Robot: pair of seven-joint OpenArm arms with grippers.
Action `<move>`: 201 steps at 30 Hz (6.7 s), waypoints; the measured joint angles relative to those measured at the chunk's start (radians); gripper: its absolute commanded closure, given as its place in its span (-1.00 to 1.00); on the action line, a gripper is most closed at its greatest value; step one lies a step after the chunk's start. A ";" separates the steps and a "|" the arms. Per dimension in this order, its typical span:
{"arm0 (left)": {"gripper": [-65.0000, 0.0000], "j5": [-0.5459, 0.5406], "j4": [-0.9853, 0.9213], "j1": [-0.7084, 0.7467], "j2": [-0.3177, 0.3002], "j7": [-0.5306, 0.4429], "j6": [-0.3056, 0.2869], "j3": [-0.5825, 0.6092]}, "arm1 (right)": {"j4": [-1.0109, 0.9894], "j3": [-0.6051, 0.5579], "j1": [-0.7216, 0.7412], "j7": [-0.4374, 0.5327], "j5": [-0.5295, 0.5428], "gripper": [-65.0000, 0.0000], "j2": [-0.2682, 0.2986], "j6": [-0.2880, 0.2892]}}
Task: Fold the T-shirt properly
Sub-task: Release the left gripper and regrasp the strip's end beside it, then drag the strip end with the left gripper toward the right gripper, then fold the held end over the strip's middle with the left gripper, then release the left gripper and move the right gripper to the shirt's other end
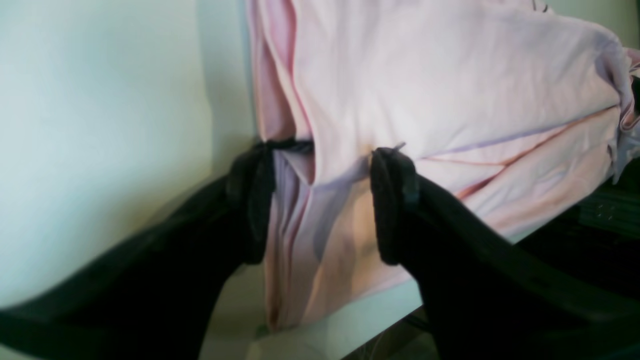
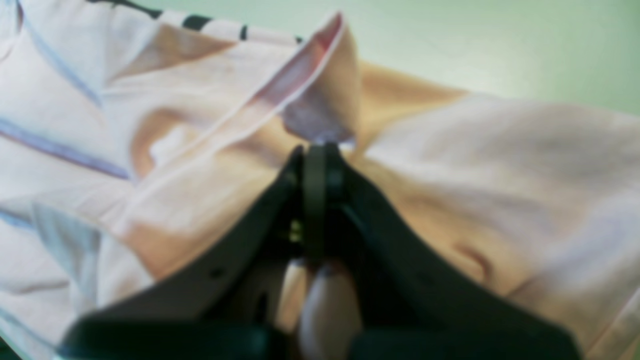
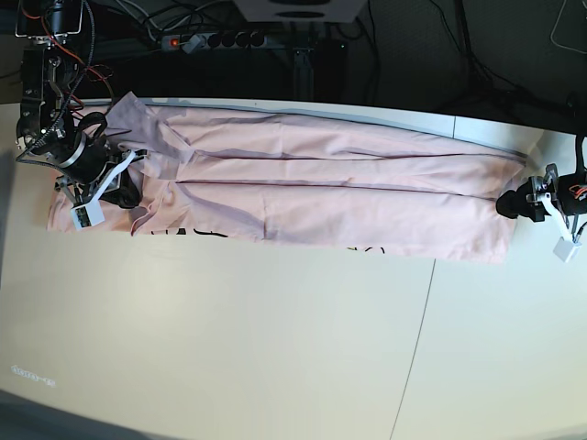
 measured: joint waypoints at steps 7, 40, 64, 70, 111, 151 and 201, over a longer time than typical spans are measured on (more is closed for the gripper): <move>-0.06 -0.004 0.000 0.000 0.023 -0.011 -0.001 -0.003 | 0.000 0.000 0.000 0.000 0.000 1.00 0.000 0.000; 1.00 0.175 0.003 -0.002 0.026 -0.190 -0.012 0.002 | 0.154 0.119 0.014 -0.098 0.157 1.00 0.022 0.002; 1.00 0.248 0.624 0.146 -0.117 -0.075 0.029 0.006 | 0.154 0.120 0.016 -0.105 0.150 1.00 0.019 0.002; 1.00 0.365 0.895 0.224 -0.058 -0.100 0.095 0.006 | 0.154 0.120 0.016 -0.105 0.138 1.00 0.019 0.002; 0.67 0.720 0.818 0.191 0.542 -0.172 0.188 0.229 | 0.154 0.120 0.008 -0.109 0.138 1.00 0.020 0.002; 1.00 0.782 0.515 0.089 0.692 -0.455 0.196 0.226 | 0.154 0.120 0.008 -0.109 0.142 1.00 0.019 0.002; 1.00 0.663 0.674 0.227 0.385 -0.343 0.122 0.047 | 0.152 0.362 -0.133 -0.278 0.269 0.50 0.091 0.001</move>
